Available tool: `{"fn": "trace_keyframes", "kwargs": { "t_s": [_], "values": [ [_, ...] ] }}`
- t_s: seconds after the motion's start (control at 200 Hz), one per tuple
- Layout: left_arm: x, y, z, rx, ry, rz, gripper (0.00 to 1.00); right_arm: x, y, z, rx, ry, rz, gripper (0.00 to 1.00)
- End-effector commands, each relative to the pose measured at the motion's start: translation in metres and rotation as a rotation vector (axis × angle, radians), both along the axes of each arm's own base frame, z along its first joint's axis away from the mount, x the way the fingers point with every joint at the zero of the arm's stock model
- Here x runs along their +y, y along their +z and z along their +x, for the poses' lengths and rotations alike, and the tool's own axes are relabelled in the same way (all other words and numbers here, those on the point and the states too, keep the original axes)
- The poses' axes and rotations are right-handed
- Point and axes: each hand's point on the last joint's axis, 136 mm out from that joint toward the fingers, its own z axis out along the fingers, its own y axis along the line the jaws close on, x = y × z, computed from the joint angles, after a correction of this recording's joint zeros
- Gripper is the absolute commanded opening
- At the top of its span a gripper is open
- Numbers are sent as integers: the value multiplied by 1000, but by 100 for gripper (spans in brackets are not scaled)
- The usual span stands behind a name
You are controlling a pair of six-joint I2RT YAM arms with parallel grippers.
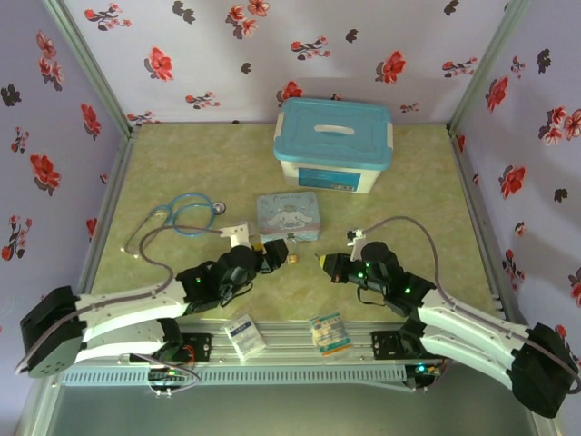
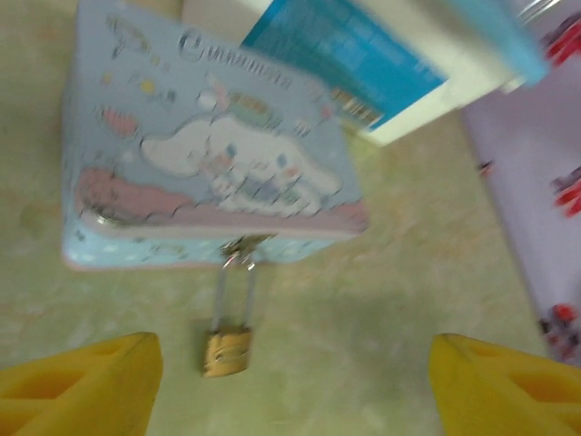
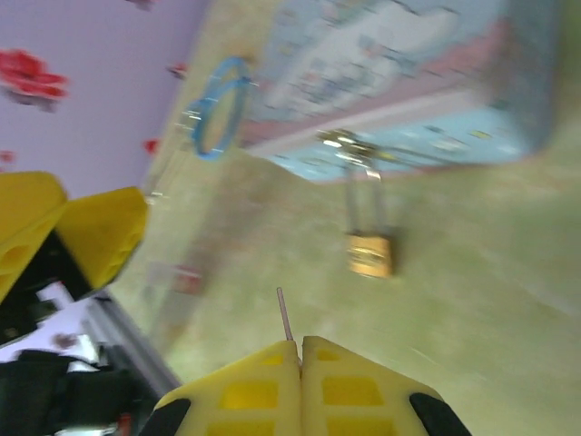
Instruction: Unlock the padlock with the key
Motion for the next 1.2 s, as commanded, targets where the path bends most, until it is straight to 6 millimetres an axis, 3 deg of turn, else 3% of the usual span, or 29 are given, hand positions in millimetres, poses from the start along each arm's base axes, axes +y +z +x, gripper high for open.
{"fn": "trace_keyframes", "kwargs": {
  "t_s": [0.0, 0.105, 0.2, 0.375, 0.52, 0.795, 1.055, 1.195],
  "values": [
    [-23, -15, -2, 66, -124, 55, 86, -9, -11, 8, 10, -41, -91, 0],
    [-42, -37, 6, 150, -227, -4, 86, -7, -14, 10, 16, -41, -87, 0],
    [-44, -50, 16, 187, -232, 10, 82, -8, -18, 10, 21, -45, -99, 0],
    [-56, -67, 17, 228, -294, 201, 77, -15, -23, 6, 22, -52, -116, 0],
    [-50, -85, 21, 277, -264, 308, 74, -20, -25, 3, 23, -63, -112, 0],
    [-51, -101, 21, 299, -247, 370, 71, -23, -31, 1, 29, -66, -119, 0],
    [-59, -112, 25, 282, -222, 336, 48, -24, -35, 0, 35, -71, -117, 0],
    [-61, -117, 24, 283, -215, 342, 47, -24, -36, 0, 37, -72, -114, 0]
  ]
}}
